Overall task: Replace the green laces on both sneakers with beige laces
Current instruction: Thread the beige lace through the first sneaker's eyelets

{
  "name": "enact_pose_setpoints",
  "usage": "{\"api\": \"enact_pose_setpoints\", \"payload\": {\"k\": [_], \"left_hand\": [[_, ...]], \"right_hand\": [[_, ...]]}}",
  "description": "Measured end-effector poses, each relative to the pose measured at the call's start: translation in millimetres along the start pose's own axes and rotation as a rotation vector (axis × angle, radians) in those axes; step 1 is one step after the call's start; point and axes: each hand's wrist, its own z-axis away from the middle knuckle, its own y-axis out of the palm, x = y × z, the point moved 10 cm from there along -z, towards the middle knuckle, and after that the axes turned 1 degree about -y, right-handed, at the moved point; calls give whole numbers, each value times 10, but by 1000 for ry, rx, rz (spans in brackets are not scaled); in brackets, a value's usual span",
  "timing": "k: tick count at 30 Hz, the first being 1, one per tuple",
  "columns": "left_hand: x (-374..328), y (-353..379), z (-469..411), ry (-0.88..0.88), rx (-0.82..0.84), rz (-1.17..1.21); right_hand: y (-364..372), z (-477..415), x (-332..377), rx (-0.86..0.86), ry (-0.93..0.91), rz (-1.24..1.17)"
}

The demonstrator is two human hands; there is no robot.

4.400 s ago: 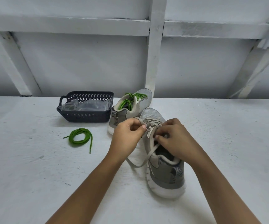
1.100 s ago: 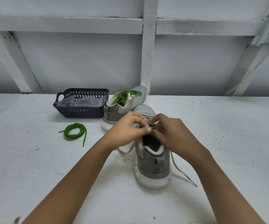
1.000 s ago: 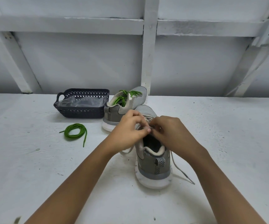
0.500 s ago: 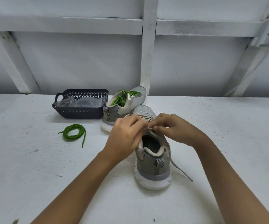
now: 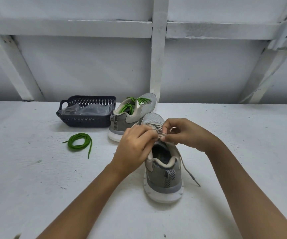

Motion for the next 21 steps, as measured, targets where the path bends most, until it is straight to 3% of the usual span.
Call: {"api": "enact_pose_setpoints", "payload": {"k": [3, 7, 8, 9, 12, 14, 16, 19, 21], "left_hand": [[9, 10, 3, -8, 2, 25], [26, 14, 7, -25, -1, 75], [29, 15, 8, -28, -1, 86], [29, 18, 10, -31, 0, 94], [39, 15, 9, -41, 7, 106], [49, 13, 11, -48, 8, 118], [53, 19, 7, -54, 11, 127], [56, 31, 0, -64, 20, 128], [62, 35, -8, -74, 26, 127]], "right_hand": [[-120, 11, 4, -113, 4, 61], [-385, 77, 94, -481, -40, 437], [-439, 92, 77, -551, -12, 440], [-510, 111, 19, -608, 32, 311], [-584, 151, -147, -670, 120, -382], [-616, 171, -164, -686, 110, -488], [-618, 205, -155, -649, 147, -293], [-454, 226, -154, -428, 254, 209], [-333, 226, -80, -324, 217, 377]]}}
